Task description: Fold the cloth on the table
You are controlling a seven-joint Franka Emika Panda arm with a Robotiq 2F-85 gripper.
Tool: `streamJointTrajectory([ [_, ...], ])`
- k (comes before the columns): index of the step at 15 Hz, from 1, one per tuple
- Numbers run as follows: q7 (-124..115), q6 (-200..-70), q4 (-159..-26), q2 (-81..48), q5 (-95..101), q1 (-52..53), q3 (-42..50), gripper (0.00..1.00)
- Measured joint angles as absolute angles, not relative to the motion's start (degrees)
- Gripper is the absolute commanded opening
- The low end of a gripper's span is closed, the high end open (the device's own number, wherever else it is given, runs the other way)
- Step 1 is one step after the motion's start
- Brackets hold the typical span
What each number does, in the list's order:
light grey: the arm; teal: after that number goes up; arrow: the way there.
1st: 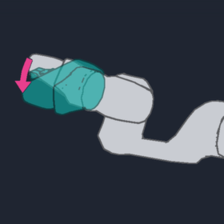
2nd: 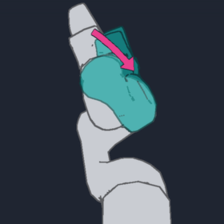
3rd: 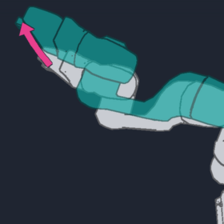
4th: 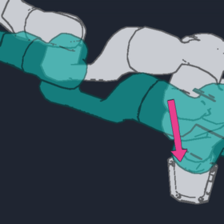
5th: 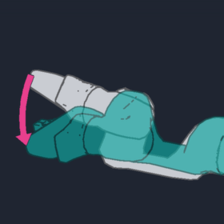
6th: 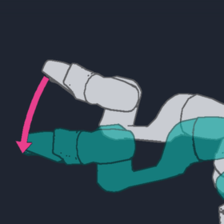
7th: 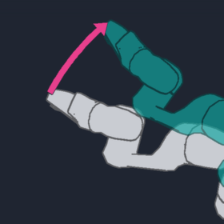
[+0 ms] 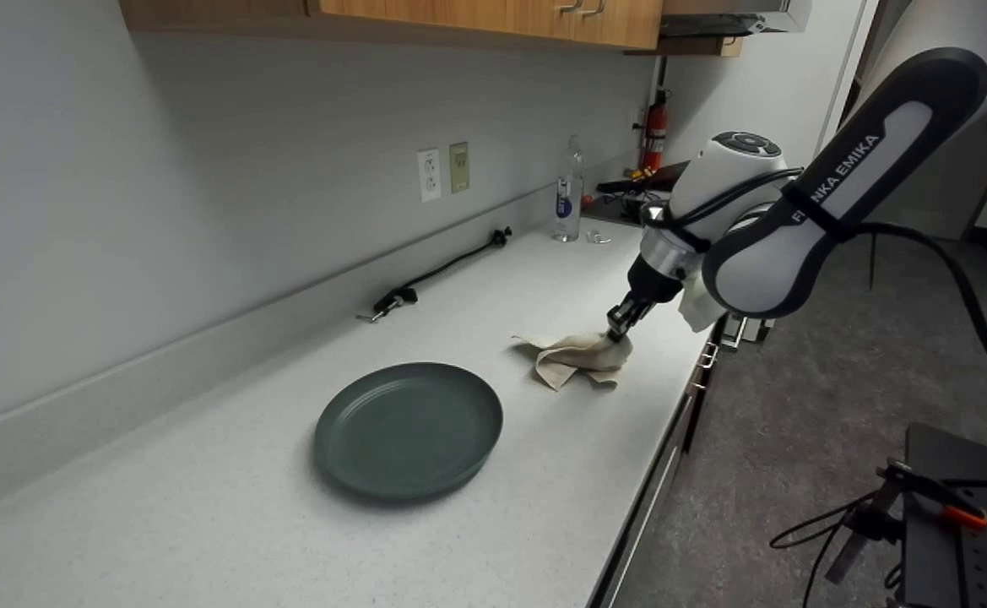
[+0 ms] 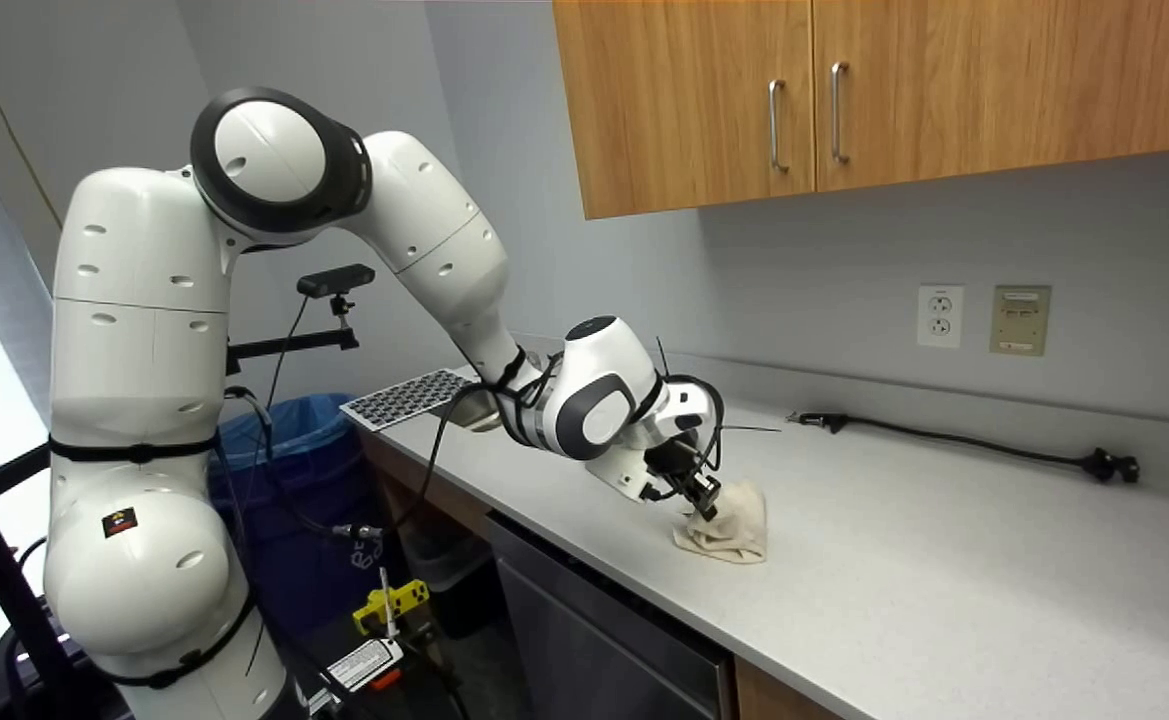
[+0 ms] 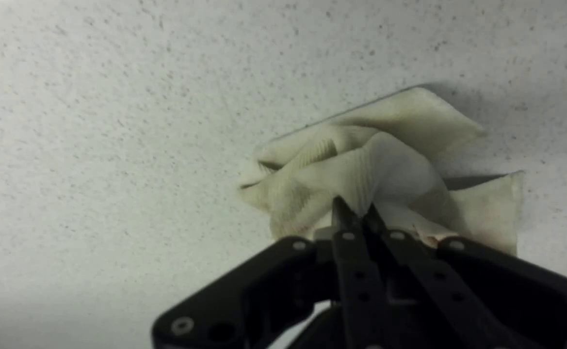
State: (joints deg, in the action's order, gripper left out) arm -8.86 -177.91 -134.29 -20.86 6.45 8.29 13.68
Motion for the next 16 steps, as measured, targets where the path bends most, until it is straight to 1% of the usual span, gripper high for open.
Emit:
streamJointTrajectory([
  [3, -8.0, -177.3, -135.2, -20.8, 6.4, 8.3, 13.8, 0.59],
  [7, -7.2, -176.6, -135.8, -20.2, 6.4, 8.2, 14.0, 0.87],
  [8, -6.8, -176.0, -136.0, -19.5, 6.5, 8.2, 14.0, 0.96],
  [9, -6.5, -175.3, -136.4, -18.5, 6.8, 8.2, 14.1, 0.99],
  [10, -6.0, -174.2, -136.8, -17.2, 7.1, 8.2, 14.1, 1.0],
  [13, -2.1, -168.7, -138.0, -11.5, 7.4, 6.4, 12.5, 1.0],
  [16, 4.0, -162.9, -138.3, -4.7, 6.7, 3.2, 9.0, 1.0],
])
